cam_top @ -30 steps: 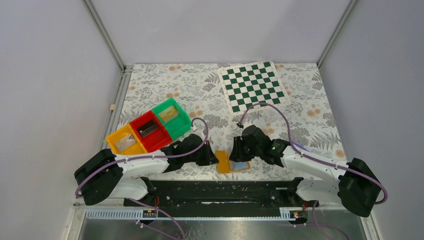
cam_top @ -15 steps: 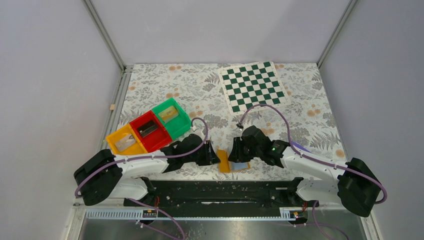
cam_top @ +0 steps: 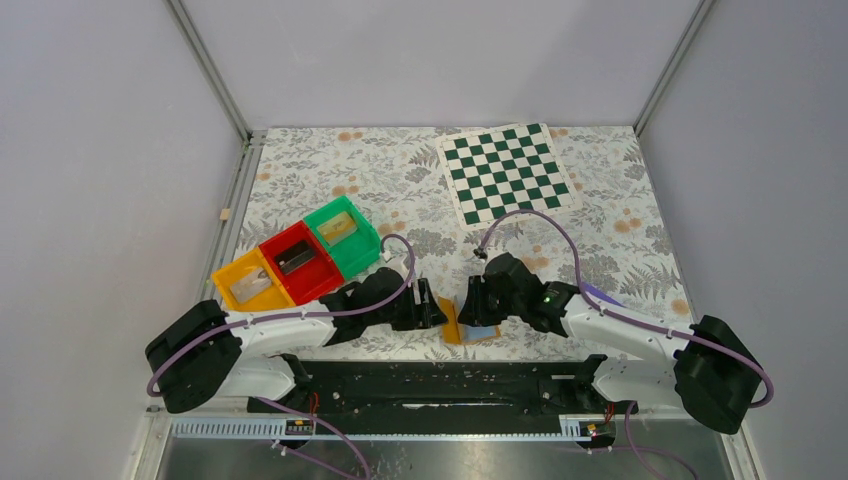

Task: Take the credit cards out of the card holder
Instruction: Remove the credit card from the card holder.

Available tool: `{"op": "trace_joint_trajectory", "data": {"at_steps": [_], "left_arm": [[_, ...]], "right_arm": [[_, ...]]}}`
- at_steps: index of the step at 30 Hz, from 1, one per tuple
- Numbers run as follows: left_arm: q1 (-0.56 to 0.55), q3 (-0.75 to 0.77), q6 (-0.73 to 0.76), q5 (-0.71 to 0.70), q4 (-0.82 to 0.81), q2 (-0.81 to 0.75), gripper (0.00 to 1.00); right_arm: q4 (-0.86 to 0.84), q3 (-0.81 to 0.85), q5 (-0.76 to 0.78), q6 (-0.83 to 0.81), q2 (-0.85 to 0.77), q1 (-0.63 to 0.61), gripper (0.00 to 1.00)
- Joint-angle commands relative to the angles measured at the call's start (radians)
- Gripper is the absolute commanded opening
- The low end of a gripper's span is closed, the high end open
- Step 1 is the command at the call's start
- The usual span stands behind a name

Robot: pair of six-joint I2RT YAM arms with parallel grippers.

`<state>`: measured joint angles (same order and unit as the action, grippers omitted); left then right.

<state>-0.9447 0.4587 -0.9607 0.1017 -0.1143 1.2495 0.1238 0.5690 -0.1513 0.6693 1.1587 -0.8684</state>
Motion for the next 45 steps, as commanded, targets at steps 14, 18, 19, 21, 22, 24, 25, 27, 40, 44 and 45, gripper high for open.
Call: {"op": "trace_joint_trajectory", "data": {"at_steps": [14,18,19,21,22,24,25,27,40,44,45], "left_arm": [[-0.003,0.085,0.004,-0.026,-0.126,0.057,0.72],[-0.003,0.119,0.013,-0.015,-0.134,0.091,0.66],[-0.003,0.13,0.017,-0.015,-0.125,0.099,0.64],[-0.002,0.145,0.022,-0.019,-0.111,0.112,0.6],[-0.003,0.145,0.022,-0.02,-0.109,0.116,0.57],[-0.003,0.14,0.015,-0.025,-0.112,0.122,0.56],[-0.003,0.138,0.011,-0.026,-0.116,0.123,0.57],[-0.002,0.134,0.007,-0.029,-0.116,0.122,0.6],[-0.003,0.13,0.008,-0.025,-0.11,0.133,0.29],[-0.003,0.126,0.007,-0.027,-0.103,0.13,0.4],[-0.003,0.126,0.004,-0.029,-0.101,0.126,0.48]], "right_arm": [[-0.093,-0.046,-0.051,0.004,-0.012,-0.009,0.18],[-0.106,-0.05,-0.056,0.008,-0.006,-0.009,0.17],[-0.105,-0.051,-0.055,0.007,-0.007,-0.009,0.17],[-0.103,-0.051,-0.054,0.006,-0.011,-0.009,0.17],[-0.098,-0.05,-0.052,0.003,-0.014,-0.009,0.17],[-0.086,-0.046,-0.045,-0.001,-0.022,-0.009,0.18],[-0.081,-0.045,-0.045,-0.003,-0.025,-0.009,0.18],[-0.074,-0.043,-0.046,-0.006,-0.027,-0.009,0.19],[-0.067,-0.047,-0.053,-0.002,-0.047,-0.009,0.26],[-0.067,-0.046,-0.059,-0.006,-0.046,-0.009,0.26],[-0.068,-0.045,-0.064,-0.007,-0.045,-0.008,0.25]]}}
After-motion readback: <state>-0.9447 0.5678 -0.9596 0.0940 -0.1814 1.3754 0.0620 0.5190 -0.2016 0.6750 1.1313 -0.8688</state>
